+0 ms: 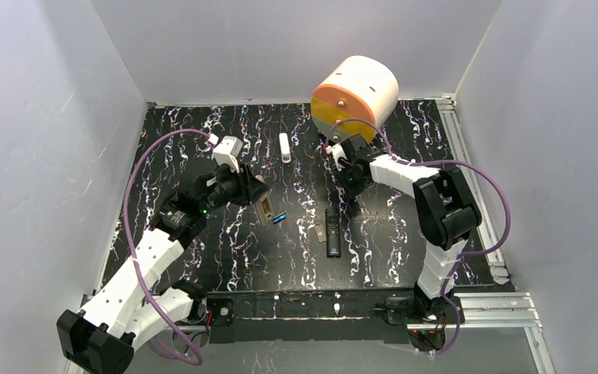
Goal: Load the batteries into the remote control
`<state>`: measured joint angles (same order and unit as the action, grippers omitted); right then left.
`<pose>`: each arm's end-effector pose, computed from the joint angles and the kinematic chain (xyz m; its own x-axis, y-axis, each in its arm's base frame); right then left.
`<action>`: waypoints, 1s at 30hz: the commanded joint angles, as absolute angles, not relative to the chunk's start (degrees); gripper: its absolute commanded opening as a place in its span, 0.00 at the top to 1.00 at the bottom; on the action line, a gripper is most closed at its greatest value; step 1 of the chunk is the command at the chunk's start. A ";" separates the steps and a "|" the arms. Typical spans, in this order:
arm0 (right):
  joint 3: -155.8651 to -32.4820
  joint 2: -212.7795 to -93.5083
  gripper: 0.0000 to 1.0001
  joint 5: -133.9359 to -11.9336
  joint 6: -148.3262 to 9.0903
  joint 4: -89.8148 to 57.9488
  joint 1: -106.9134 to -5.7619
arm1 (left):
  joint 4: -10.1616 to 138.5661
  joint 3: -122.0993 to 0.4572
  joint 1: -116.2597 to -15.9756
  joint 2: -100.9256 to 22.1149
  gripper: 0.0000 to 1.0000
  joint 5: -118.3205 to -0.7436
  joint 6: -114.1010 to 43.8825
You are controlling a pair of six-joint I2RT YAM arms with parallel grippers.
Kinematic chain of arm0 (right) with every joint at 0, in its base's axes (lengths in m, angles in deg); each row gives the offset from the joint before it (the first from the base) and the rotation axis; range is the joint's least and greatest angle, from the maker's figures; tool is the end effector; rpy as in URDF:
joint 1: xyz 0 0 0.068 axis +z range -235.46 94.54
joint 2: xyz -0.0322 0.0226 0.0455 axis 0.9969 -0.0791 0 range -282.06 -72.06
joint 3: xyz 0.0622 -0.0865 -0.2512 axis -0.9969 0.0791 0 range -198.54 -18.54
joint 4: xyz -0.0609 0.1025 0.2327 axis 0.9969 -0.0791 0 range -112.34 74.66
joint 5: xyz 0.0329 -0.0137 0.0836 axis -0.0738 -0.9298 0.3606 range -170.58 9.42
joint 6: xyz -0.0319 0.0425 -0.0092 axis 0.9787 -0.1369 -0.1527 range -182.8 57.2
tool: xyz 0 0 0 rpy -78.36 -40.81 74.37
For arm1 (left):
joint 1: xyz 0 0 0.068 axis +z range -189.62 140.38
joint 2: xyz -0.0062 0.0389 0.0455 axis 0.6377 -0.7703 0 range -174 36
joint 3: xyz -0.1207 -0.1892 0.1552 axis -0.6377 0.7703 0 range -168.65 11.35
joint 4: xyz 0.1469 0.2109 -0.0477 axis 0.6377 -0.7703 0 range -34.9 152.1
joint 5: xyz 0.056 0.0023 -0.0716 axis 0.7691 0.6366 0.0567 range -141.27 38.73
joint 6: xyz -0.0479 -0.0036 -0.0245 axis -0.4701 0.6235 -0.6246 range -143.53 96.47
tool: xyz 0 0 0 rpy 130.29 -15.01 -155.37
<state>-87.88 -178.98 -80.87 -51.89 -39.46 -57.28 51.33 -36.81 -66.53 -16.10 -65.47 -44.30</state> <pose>0.3346 0.1791 0.1678 -0.6730 -0.5754 -0.4647 -0.6085 0.7879 -0.0942 0.1845 -0.1034 0.3372 -0.4423 -0.1609 -0.8823 0.5278 0.7487 -0.4011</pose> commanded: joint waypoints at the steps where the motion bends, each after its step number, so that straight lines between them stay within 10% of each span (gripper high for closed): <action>1: -88.56 -181.39 0.73 -87.03 -51.26 -42.97 -56.05 | 51.59 -36.81 -66.69 -15.77 1.00 -66.11 -43.97; 13: -87.82 -181.05 0.63 -85.90 -52.54 -42.49 -55.26 | 51.31 -36.64 -66.75 -15.68 1.00 -65.93 -43.85; 20: -88.85 -182.93 0.86 -84.15 -54.21 -43.91 -55.69 | 51.40 -36.79 -66.69 -15.93 1.00 -65.89 -43.92; 30: -86.40 -169.58 0.84 -73.80 -60.09 -35.37 -56.09 | 53.35 -36.05 -66.69 -16.92 1.00 -68.08 -45.69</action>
